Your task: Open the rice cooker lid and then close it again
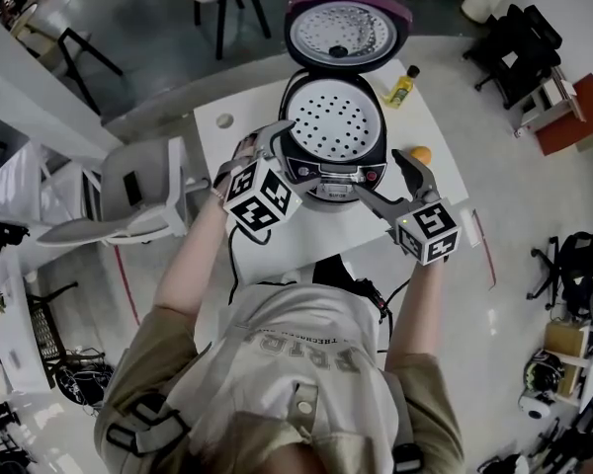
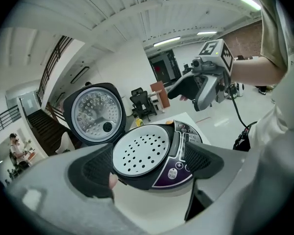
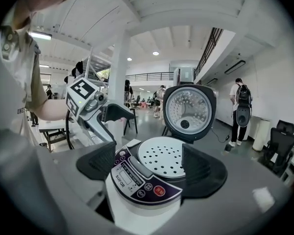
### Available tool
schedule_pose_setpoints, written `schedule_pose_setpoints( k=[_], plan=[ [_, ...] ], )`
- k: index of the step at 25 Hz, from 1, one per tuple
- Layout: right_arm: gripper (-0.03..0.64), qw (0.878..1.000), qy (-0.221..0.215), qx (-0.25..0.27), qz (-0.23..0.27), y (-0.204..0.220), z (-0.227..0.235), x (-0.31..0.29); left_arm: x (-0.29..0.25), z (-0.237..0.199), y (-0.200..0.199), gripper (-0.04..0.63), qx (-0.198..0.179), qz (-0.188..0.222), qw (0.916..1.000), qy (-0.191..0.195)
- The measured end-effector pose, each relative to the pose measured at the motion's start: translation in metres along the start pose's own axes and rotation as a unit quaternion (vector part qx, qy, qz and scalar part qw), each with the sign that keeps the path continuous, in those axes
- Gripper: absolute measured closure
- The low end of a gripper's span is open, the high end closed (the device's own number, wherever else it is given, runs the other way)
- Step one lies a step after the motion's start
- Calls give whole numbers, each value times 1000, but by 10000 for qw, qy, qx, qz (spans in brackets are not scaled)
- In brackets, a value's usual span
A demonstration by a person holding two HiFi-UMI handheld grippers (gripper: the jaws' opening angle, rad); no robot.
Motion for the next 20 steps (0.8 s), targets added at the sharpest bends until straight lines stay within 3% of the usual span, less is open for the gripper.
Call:
schedule_pose_setpoints(
  k=[8,20],
  plan=[
    [198,9991,-65,-238,337,-9,40,-6,-10,-37,3,123,659,182,9974,-228],
    [198,9956,-169,-530,749,-26,105,-26,-24,-105,5,123,932,129,9939,-576]
  ],
)
Point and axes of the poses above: the fingertips, and each gripper's own axes: x backward along the fingers, z to its right, y out of its underside, the point moved 1 cm from there along x, backward along the fingers, and after that the axes turned 2 degrees about z, right-handed, at the moved point
